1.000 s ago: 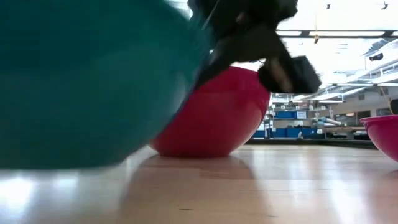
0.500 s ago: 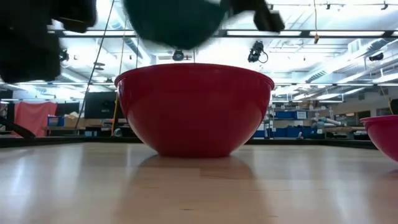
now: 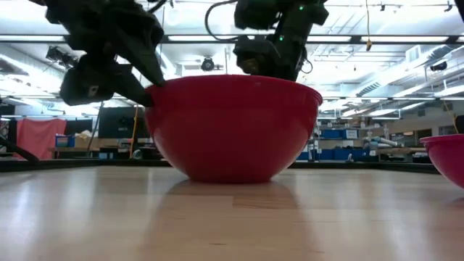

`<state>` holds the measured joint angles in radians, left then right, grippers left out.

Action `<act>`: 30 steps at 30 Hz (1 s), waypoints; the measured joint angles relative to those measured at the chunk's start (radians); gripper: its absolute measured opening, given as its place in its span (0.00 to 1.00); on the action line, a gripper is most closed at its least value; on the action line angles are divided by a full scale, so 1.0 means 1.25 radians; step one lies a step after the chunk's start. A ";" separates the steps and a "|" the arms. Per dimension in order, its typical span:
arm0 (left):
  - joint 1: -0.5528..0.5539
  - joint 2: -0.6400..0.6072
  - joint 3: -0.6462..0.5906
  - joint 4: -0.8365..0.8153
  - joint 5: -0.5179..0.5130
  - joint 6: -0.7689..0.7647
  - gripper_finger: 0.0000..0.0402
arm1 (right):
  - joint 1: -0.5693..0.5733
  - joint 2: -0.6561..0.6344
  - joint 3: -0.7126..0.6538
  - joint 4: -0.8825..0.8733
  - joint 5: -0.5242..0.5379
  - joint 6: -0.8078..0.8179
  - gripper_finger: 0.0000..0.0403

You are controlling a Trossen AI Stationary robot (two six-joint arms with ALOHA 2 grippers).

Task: Nest bowls inside each other
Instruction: Stack the blue bowl on top of the green bowl, then stack the pink bowl on top of the blue bowl

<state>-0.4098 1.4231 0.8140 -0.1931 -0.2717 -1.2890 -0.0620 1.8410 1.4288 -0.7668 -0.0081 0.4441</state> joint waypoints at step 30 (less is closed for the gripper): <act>0.219 -0.037 0.218 -0.306 0.108 0.505 0.35 | 0.337 -0.387 -0.173 -0.324 0.080 0.595 0.39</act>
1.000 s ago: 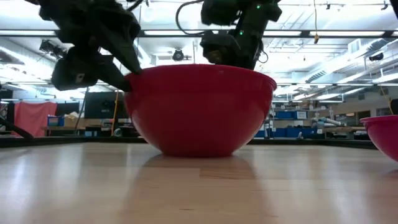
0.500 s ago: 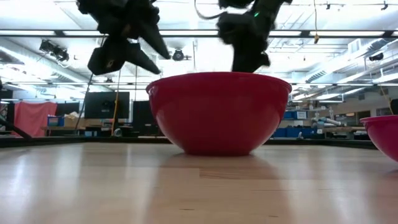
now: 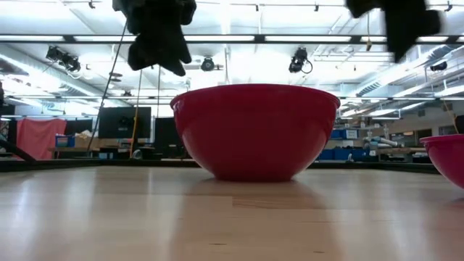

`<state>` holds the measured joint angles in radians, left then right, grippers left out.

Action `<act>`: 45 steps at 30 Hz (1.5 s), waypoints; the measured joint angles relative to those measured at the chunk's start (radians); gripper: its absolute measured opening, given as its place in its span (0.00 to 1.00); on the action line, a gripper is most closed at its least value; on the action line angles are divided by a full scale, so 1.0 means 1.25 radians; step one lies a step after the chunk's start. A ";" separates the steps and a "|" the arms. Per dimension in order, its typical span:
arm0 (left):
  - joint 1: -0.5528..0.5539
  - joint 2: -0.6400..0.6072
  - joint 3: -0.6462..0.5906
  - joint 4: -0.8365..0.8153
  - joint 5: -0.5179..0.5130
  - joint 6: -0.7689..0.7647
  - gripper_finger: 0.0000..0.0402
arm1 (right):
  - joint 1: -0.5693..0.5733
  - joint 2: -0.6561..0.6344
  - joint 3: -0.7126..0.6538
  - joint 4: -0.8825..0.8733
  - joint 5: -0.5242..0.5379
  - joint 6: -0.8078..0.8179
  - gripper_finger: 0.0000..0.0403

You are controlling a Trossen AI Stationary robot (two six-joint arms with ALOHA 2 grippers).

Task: Nest bowls inside each other
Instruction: Stack the pink bowl on top of the blue bowl

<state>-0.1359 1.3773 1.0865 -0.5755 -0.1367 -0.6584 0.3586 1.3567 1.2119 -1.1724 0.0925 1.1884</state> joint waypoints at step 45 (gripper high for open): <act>0.047 -0.227 0.001 -0.167 -0.030 -0.002 0.35 | 0.072 0.228 -0.223 0.541 0.029 0.205 0.05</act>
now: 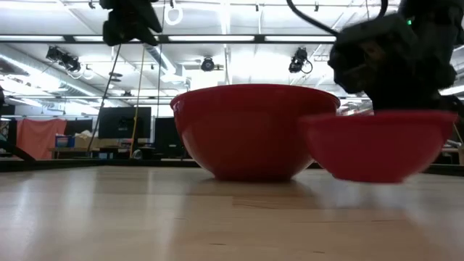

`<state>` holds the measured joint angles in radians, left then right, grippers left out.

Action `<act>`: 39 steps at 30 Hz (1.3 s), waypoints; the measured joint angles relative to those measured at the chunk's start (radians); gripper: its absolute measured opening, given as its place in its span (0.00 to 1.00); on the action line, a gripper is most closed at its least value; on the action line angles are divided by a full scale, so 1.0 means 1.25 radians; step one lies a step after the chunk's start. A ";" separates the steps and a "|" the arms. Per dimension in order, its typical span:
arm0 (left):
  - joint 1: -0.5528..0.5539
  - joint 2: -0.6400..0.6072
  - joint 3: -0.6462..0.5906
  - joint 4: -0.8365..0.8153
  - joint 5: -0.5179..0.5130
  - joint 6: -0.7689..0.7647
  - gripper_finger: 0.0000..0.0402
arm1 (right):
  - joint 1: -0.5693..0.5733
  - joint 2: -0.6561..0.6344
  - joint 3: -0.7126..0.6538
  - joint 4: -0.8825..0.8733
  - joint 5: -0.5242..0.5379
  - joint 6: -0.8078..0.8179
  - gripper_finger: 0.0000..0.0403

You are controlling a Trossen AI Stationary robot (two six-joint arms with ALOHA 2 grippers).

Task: Nest bowls inside each other
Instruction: Stack the pink bowl on top of the blue bowl

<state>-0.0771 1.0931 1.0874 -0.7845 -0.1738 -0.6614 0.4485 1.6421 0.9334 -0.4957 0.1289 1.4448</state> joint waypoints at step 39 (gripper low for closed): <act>-0.068 0.018 0.000 0.012 -0.068 -0.221 0.35 | -0.329 0.007 0.382 -0.209 0.040 -0.595 0.05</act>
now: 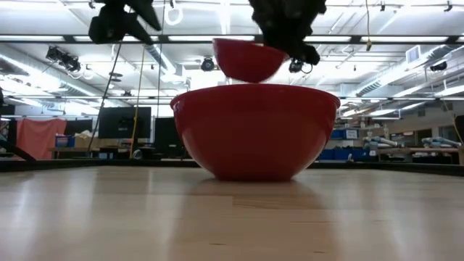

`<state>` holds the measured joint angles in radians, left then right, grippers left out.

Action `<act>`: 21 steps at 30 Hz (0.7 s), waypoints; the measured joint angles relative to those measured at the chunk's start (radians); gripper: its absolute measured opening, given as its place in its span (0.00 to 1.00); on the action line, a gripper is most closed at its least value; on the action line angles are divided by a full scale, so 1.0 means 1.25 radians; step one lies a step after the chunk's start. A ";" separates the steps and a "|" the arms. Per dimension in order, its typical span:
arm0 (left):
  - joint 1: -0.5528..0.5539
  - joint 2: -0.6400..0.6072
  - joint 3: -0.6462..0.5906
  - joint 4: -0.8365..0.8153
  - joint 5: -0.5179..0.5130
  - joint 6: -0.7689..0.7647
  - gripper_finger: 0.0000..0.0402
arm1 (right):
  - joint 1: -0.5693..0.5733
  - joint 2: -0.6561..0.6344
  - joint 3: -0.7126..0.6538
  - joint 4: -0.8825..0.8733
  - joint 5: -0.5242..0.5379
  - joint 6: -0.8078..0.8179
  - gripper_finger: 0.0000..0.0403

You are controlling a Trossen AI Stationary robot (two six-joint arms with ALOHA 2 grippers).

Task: Nest bowls inside each other
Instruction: Stack the pink bowl on top of the blue bowl

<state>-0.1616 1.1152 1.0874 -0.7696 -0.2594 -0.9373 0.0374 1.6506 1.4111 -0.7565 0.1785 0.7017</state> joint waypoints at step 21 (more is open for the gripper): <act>-0.123 0.000 0.000 0.074 -0.177 -0.166 0.35 | -0.048 0.196 -0.001 -0.016 -0.081 -0.059 0.17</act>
<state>-0.3152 1.1152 1.0874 -0.6774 -0.4807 -1.1453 -0.0223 1.8962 1.4101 -0.7765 0.0771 0.6281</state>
